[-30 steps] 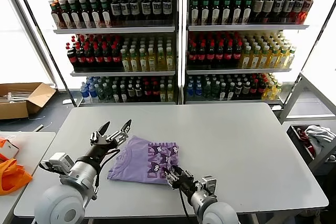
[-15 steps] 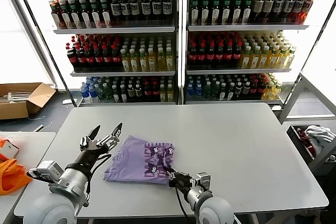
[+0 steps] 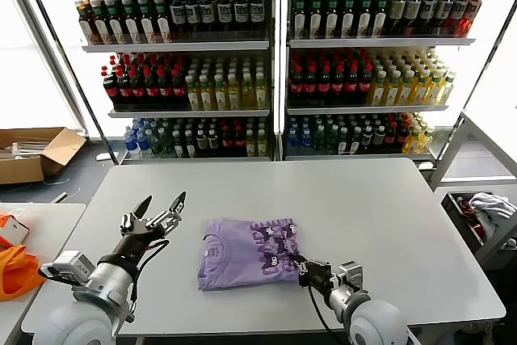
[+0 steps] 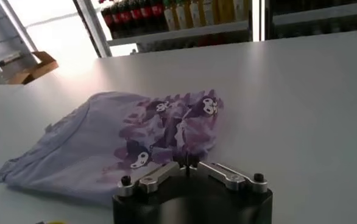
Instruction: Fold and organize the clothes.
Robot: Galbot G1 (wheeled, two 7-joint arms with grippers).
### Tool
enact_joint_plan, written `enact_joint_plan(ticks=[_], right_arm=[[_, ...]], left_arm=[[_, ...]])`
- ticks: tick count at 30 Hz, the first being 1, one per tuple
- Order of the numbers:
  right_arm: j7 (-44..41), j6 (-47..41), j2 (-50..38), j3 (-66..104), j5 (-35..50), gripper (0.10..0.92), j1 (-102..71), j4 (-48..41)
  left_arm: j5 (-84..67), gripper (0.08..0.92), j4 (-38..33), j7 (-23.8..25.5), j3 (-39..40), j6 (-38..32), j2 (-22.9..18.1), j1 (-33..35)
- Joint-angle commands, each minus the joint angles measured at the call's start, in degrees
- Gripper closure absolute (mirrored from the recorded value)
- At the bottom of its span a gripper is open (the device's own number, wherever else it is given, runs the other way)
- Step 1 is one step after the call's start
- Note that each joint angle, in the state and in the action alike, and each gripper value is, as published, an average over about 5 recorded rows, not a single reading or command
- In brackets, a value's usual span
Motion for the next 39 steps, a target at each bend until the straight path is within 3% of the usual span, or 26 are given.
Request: enact_joint_plan(ticks=[1, 7, 14, 26, 33, 39], right_arm=[[-3.7, 1.2, -7.4, 13.1, 0.6, 0.914, -6.2, 5.8], [-4.7, -1.0, -8.0, 13.7, -0.6, 0.791, -9.3, 12.3], [-5.2, 3.3, -9.1, 10.0, -3.6, 0.575, -1.9, 15.5], [0.7, 8.5, 6.3, -8.9, -5.7, 0.252, 8.2, -7.3], [2.7, 8.2, 6.5, -9.6, -7.2, 0.203, 5.9, -14.0], [6.9, 9.1, 5.5, -7.0, -6.0, 0.202, 4.0, -7.5]], left_arm=[[0.3, 0.177, 0.4, 0.1, 0.9, 0.1, -0.6, -0.6], [0.4, 0.177, 0.0, 0.2, 1.0, 0.1, -0.8, -0.3], [0.4, 0.177, -0.7, 0.6, 0.1, -0.1, -1.6, 0.9], [2.2, 0.177, -1.2, 1.4, 0.4, -0.5, -3.4, 3.5], [2.6, 0.177, -0.8, 2.2, 0.8, -0.6, -4.5, 4.2], [2.8, 0.177, 0.1, 2.4, 1.3, -0.7, -4.8, 3.4]])
